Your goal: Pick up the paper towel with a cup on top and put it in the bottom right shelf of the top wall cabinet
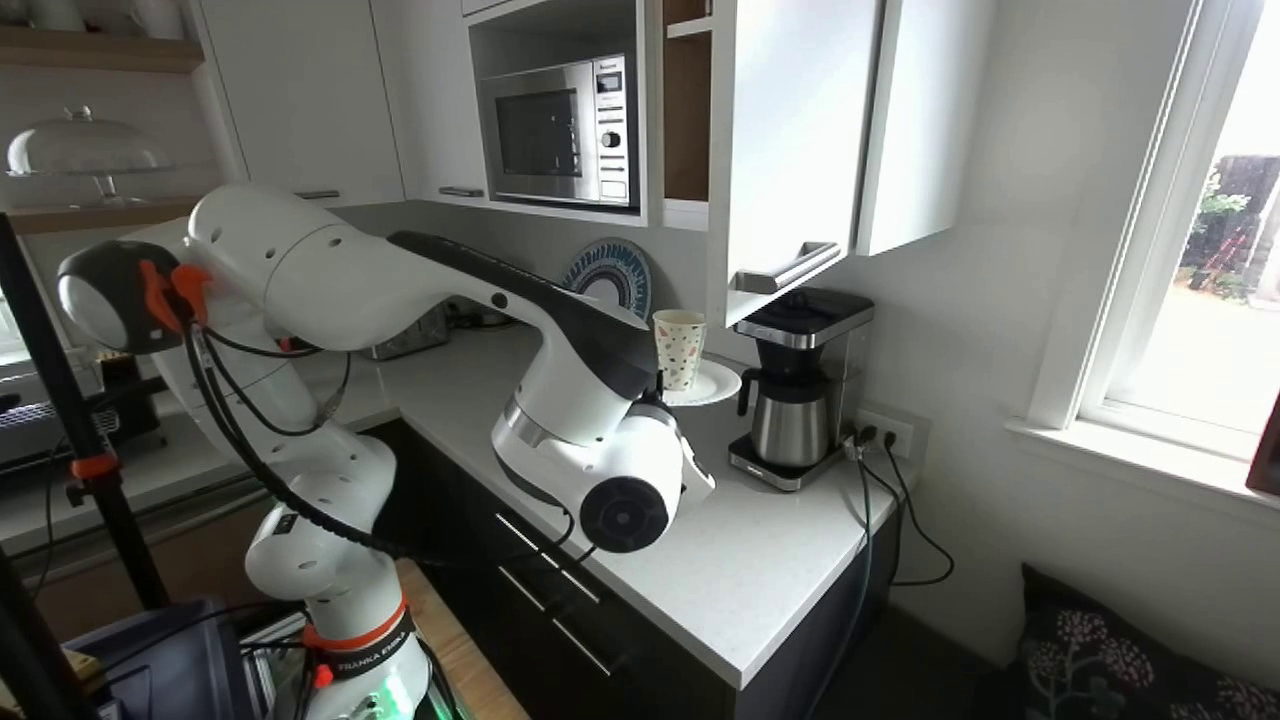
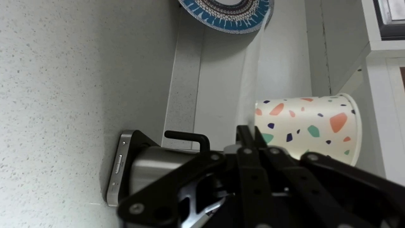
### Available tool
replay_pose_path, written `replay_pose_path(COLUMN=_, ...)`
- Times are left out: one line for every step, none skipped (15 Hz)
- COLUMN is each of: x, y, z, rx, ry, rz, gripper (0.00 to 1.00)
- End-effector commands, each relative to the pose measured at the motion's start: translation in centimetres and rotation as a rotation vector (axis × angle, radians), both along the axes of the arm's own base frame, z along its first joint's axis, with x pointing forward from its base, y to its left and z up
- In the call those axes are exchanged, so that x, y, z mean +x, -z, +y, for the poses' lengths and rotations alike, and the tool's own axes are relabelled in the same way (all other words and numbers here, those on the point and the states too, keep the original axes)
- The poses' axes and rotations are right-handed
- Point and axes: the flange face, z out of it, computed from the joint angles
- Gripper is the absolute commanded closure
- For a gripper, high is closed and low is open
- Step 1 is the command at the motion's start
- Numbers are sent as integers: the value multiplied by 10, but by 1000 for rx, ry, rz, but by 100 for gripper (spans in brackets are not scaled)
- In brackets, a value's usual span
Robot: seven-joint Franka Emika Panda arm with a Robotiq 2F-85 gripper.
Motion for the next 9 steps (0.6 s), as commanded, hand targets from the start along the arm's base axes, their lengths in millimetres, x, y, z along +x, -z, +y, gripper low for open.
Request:
replay_pose_path(x=-7, y=-8, z=7, rx=16, ry=29, rz=-3, gripper=100)
replay_pose_path(x=-8, y=-11, z=7, rx=14, ry=32, rz=-5, gripper=100)
replay_pose_path(x=-9, y=-13, z=7, rx=12, ry=33, rz=-8, gripper=100)
replay_pose_path(x=-10, y=-16, z=8, rx=7, ry=36, rz=-12, gripper=100)
replay_pose_path(x=-11, y=-19, z=9, rx=-1, ry=36, rz=-16, gripper=100)
replay_pose_path(x=-11, y=-22, z=10, rx=-5, ry=35, rz=-20, gripper=100)
replay_pose_path(x=-13, y=-25, z=10, rx=-13, ry=39, rz=-25, gripper=100)
replay_pose_path(x=-14, y=-28, z=11, rx=-21, ry=39, rz=-30, gripper=100)
replay_pose_path(x=-16, y=-31, z=11, rx=-39, ry=39, rz=-35, gripper=100)
